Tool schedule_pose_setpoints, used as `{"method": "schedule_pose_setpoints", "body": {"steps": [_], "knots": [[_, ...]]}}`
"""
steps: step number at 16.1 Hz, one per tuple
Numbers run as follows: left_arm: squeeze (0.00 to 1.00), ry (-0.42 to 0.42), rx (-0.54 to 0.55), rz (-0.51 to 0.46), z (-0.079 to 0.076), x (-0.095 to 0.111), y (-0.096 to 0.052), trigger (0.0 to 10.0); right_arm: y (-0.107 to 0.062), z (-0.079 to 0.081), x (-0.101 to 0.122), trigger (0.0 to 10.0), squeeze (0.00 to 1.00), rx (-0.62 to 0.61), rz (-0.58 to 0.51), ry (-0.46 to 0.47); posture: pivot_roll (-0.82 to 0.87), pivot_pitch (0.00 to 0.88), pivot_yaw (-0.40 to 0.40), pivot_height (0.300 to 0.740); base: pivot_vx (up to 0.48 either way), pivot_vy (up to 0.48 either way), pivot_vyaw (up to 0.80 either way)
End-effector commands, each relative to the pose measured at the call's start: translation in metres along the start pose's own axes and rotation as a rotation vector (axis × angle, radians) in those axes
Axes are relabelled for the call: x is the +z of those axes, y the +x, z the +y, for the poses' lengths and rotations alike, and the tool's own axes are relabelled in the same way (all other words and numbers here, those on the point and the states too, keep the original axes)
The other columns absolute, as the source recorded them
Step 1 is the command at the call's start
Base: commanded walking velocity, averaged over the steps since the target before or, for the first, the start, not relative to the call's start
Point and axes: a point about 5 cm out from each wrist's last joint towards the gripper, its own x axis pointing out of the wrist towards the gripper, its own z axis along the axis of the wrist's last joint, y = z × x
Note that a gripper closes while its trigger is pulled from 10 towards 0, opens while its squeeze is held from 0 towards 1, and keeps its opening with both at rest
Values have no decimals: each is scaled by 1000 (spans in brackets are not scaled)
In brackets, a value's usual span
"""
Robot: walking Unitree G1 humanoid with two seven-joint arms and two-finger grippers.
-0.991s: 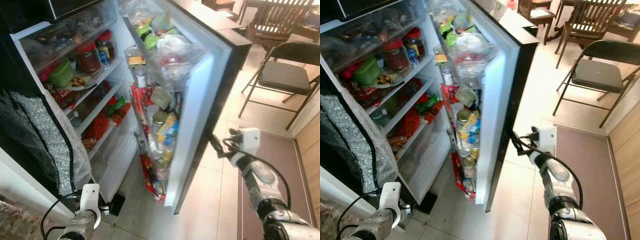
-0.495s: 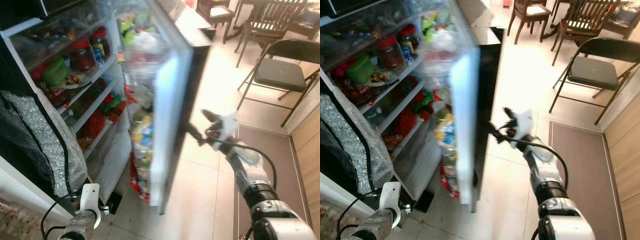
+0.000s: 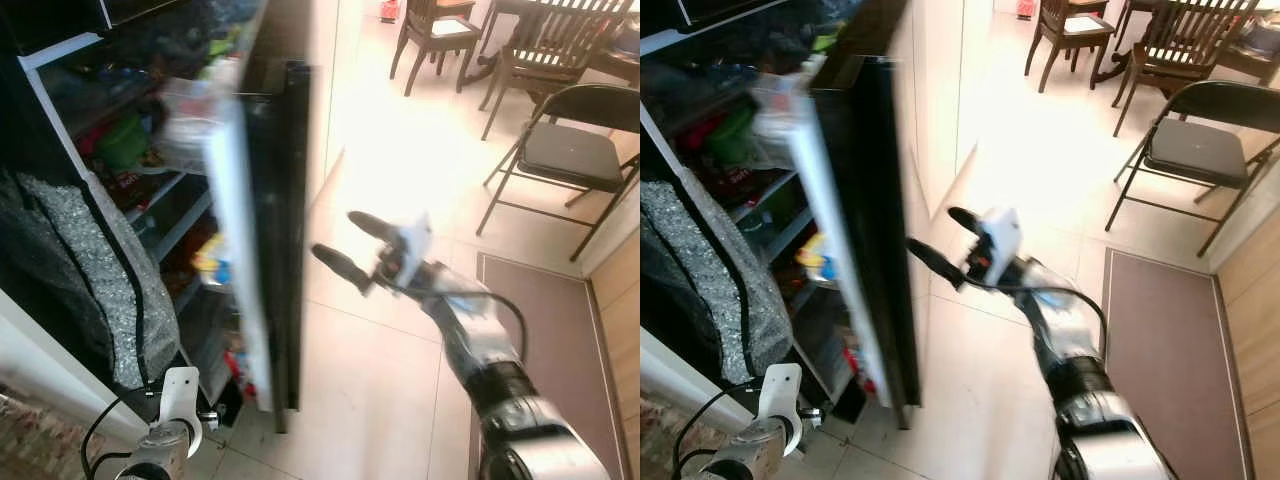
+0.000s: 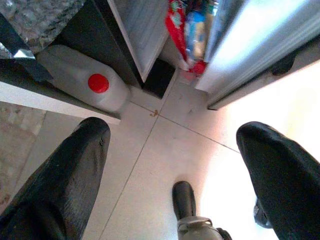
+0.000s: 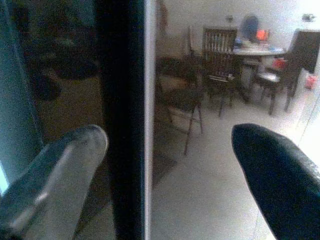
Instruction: Restocking fridge
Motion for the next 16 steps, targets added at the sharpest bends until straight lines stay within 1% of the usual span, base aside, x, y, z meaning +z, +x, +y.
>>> {"method": "schedule_pose_setpoints", "body": {"steps": [1,3,4,5,6,7,8,9,10,11,12,13,14,15,16], "knots": [[0,5,-2,21,-3,-4,0,10000,17,-1,15,10000,0,-6,-37,0,-49,0,-36,740,0,0,0],[0,2,-2,22,-3,-4,0,10000,36,9,18,10000,0,31,-41,12,-39,0,-36,740,0,0,0],[0,1,-3,23,-3,-5,0,10000,40,15,18,10000,0,63,-28,-9,-39,0,-36,740,0,0,0],[0,-1,-3,23,-4,-5,0,10000,39,13,12,10000,0,28,20,-35,-38,0,-39,740,0,0,0],[0,-2,-3,24,-4,-5,0,10000,35,9,10,10000,0,-1,25,-31,-34,0,-41,740,0,0,0],[0,-3,-2,25,-4,-6,0,10000,28,3,9,10000,0,-38,22,-28,-36,0,-40,740,0,0,0],[0,-4,-2,26,-4,-6,0,10000,19,-8,8,10000,0,-115,14,-15,-41,0,-38,740,0,0,0],[0,-2,-3,29,-4,-7,-1,10000,-3,-30,6,10000,0,-282,10,6,-44,0,-37,740,0,0,0],[0,-1,-3,30,-4,-7,-1,10000,-18,-41,2,10000,0,-383,17,15,-52,0,-32,740,0,0,0],[0,0,-4,31,-4,-7,-1,10000,-29,-49,-1,10000,0,-451,23,30,-54,0,-31,740,0,0,0],[0,3,-4,33,-3,-8,-1,10000,-49,-61,-8,10000,0,-576,42,54,-55,0,-28,740,0,0,0],[0,8,-6,35,-3,-8,-1,10000,-77,-72,-23,10000,0,-722,103,98,-61,0,-25,740,0,0,0],[0,14,-8,38,-3,-8,-1,10000,-103,-75,-41,10000,0,-831,176,147,-61,0,-25,740,0,0,0],[0,16,-9,39,-3,-8,-1,10000,-126,-72,-62,10000,0,-924,266,209,-61,0,-25,740,0,0,0],[0,12,-7,38,-3,-9,-1,10000,-152,-60,-91,10000,0,-1008,402,264,-61,0,-25,740,0,0,0]]}}
